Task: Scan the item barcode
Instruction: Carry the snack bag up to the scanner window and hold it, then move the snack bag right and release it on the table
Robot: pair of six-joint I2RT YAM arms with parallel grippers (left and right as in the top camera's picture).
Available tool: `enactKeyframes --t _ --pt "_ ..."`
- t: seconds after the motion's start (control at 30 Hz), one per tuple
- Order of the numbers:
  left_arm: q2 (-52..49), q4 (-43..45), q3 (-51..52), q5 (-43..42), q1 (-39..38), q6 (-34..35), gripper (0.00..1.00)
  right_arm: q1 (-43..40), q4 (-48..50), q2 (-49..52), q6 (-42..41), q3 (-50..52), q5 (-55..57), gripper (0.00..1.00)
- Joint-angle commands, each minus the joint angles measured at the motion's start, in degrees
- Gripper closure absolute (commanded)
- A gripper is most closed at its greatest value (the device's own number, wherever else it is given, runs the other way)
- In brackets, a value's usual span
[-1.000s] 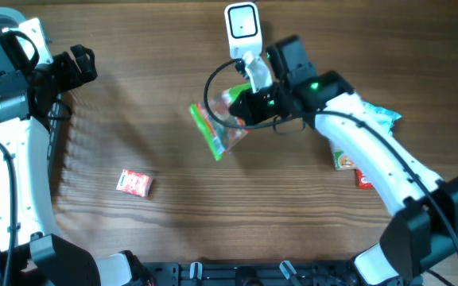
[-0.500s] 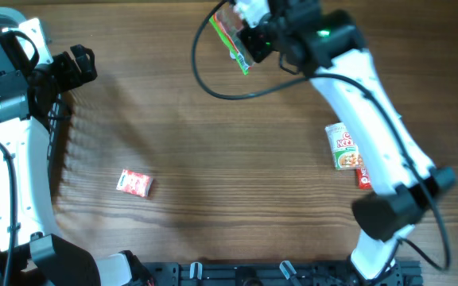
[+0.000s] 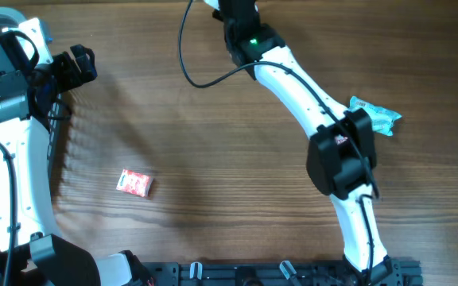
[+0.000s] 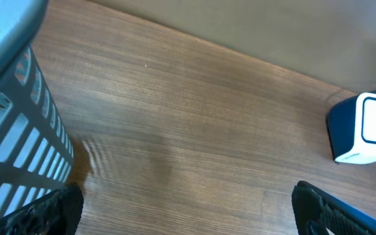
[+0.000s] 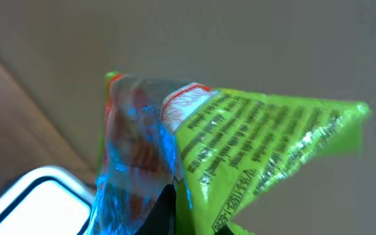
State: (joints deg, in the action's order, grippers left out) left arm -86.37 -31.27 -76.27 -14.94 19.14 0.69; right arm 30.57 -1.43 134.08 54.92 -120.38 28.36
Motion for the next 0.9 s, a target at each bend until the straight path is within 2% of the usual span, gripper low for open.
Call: enactKeyframes --t 0.0,0.07,0.17,0.4,0.6,0.73,0.87 --pt "0.0 0.1 -0.7 -0.7 0.3 -0.3 0.00 0.0 7.2 5.0 7.9 -1.0 7.2 0.96" --pt "0.0 0.1 -0.7 -0.7 0.3 -0.3 0.00 -0.3 12.7 7.5 10.5 -1.0 10.3 0.96" --pt "0.0 0.1 -0.7 -0.7 0.3 -0.3 0.00 -0.3 14.1 8.9 7.4 -1.0 10.2 0.96" --pt "0.0 0.1 -0.7 -0.7 0.3 -0.3 0.00 0.0 3.8 8.9 -7.0 -1.0 10.2 0.96" --pt "0.0 0.1 -0.7 -0.7 0.3 -0.3 0.00 0.5 4.1 8.7 -7.0 -1.0 9.3 0.96" --pt "0.0 0.1 -0.7 -0.7 0.3 -0.3 0.00 0.5 8.2 4.3 -7.3 -1.1 10.9 0.95" --pt "0.0 0.1 -0.7 -0.7 0.3 -0.3 0.00 0.8 1.3 -4.4 -14.1 -1.1 11.6 0.96"
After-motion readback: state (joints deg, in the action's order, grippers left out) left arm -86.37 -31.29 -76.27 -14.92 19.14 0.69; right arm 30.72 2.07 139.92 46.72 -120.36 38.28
